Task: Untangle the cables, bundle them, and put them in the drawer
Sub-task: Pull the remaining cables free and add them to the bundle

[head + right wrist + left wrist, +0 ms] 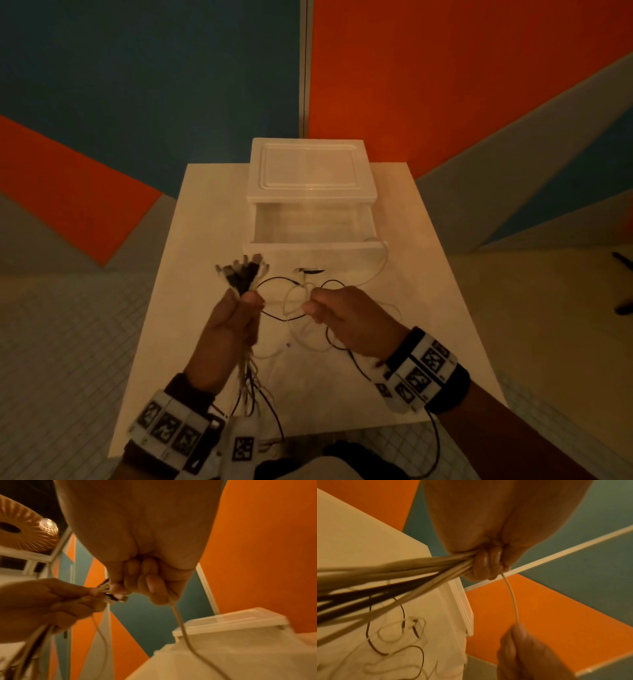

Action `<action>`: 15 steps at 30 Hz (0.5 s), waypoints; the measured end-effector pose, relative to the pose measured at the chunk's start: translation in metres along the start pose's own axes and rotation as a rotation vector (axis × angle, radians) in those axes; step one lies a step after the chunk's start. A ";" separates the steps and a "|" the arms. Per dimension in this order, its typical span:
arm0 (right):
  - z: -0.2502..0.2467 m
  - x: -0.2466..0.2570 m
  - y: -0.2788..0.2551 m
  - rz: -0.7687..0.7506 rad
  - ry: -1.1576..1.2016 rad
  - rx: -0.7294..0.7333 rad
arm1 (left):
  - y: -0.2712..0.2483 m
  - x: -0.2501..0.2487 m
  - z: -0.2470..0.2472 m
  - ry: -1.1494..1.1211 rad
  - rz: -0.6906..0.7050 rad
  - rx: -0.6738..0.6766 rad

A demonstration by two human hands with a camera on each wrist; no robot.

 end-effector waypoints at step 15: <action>0.017 -0.127 -0.075 0.357 0.128 0.041 | -0.005 -0.046 -0.061 -0.003 0.130 -0.119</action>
Point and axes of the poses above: each hand's wrist, its own y-axis towards the middle knuckle, its own z-axis out of the palm, x = y × z, the point moved 5 cm from there along y, towards the middle knuckle, and after that the axes turned 10 degrees about -y, right-handed, at the moved point
